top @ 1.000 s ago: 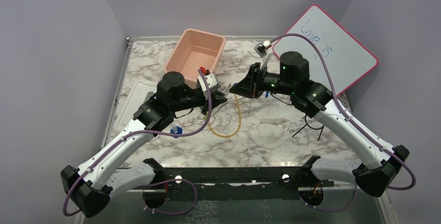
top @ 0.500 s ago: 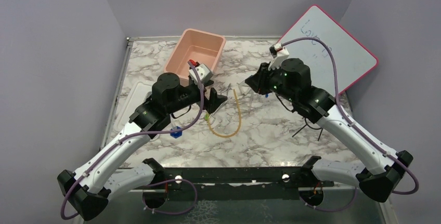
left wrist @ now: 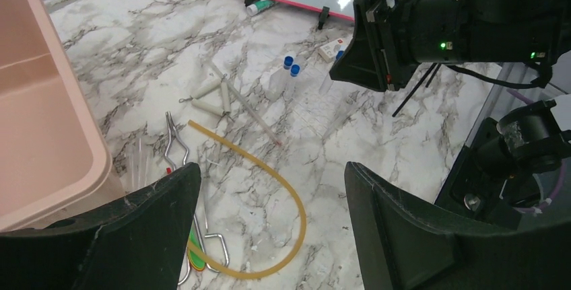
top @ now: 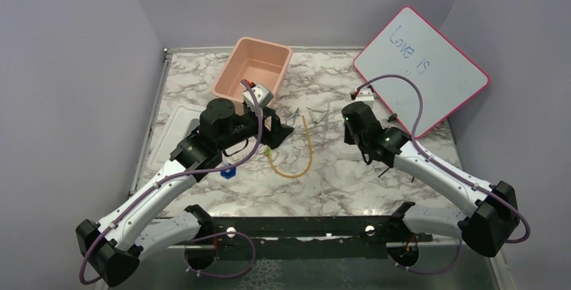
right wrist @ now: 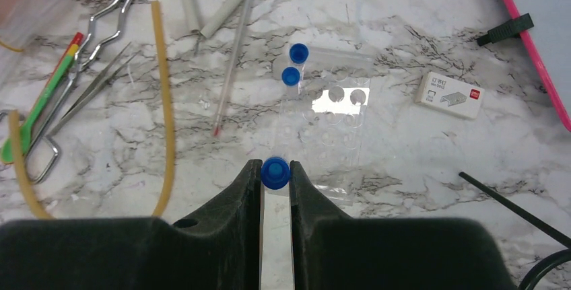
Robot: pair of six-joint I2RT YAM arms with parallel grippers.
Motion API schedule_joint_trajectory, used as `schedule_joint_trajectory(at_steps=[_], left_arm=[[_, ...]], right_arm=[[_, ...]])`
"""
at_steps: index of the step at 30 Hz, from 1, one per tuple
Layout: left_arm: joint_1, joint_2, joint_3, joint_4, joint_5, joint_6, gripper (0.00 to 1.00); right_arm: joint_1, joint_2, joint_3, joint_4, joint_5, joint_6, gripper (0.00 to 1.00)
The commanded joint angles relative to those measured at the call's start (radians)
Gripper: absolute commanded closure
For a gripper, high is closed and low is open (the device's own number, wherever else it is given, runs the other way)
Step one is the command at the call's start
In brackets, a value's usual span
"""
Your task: Organize the chemistry lab equipment
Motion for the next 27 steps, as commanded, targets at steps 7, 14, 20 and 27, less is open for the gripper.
schedule_joint_trajectory(at_steps=[7, 14, 20, 27], left_arm=[[-0.001, 0.014, -0.011, 0.051, -0.003, -0.038, 0.19], [-0.001, 0.019, -0.018, 0.055, -0.01, -0.037, 0.19], [-0.001, 0.03, -0.021, 0.054, -0.016, -0.035, 0.19], [-0.001, 0.041, -0.023, 0.049, -0.019, -0.035, 0.19]], right_arm=[[-0.019, 0.083, -0.125, 0.267, 0.072, 0.019, 0.88], [-0.049, 0.123, -0.152, 0.363, 0.049, -0.007, 0.88], [-0.071, 0.156, -0.157, 0.374, 0.033, -0.009, 0.87], [-0.085, 0.174, -0.158, 0.345, 0.02, 0.013, 0.87]])
